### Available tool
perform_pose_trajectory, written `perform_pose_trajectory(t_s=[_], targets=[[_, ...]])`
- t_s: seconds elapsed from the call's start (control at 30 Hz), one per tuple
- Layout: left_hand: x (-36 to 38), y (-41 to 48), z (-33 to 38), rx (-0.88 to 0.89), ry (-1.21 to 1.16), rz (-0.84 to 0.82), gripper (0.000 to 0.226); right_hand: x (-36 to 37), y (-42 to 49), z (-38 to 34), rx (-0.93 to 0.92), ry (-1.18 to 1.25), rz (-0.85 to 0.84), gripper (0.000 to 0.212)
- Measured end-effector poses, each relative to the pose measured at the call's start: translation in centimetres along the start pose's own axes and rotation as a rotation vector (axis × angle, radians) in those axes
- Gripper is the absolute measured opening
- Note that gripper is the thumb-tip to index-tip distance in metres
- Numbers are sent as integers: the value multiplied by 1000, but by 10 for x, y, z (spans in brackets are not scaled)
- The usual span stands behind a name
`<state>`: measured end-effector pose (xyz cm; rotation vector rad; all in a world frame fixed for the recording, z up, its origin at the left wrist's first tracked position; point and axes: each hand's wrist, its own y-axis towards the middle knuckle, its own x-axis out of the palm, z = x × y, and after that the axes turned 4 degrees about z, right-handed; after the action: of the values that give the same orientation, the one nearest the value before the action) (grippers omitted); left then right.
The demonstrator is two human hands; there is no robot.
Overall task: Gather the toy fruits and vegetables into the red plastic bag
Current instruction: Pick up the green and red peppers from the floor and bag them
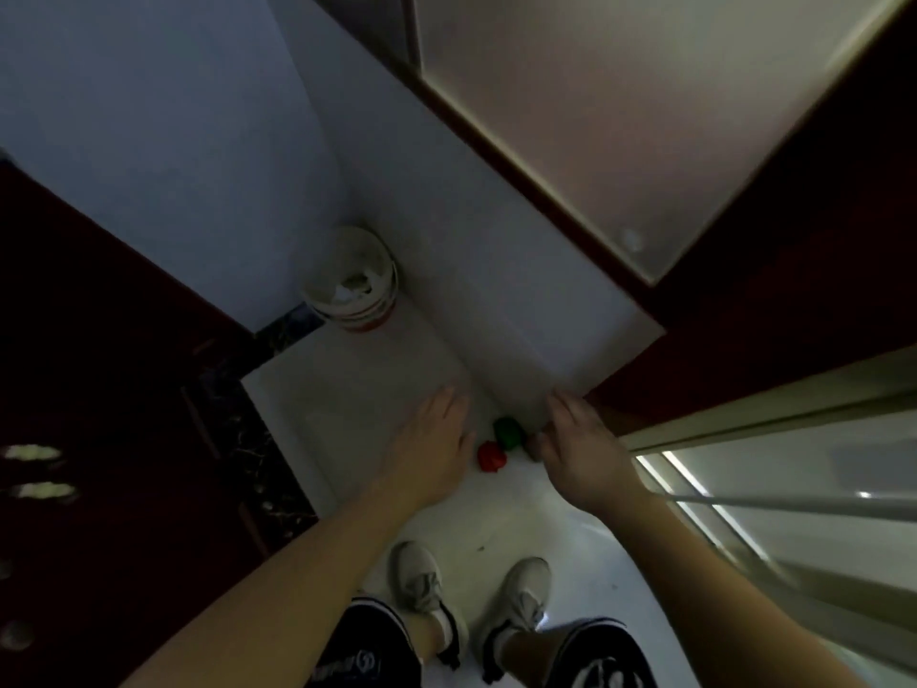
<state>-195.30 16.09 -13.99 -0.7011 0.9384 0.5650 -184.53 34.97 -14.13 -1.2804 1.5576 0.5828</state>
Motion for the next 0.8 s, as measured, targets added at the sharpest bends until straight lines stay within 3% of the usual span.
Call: perform_pose_trajectory(t_s=[0.17,0.37,0.53,0.8], targets=[[95,54,-58,98,63,-9,58,107,26,36,58,37,-12,53],[216,135,-123,220,112,-19,59,255,63,98,57,42,-48,71],[322,199,-171,310,119,-41,58,360,96,154,55,53,-39,69],[441,277,-226,431,168,-88,59,473,127,208,32,97,-50,64]])
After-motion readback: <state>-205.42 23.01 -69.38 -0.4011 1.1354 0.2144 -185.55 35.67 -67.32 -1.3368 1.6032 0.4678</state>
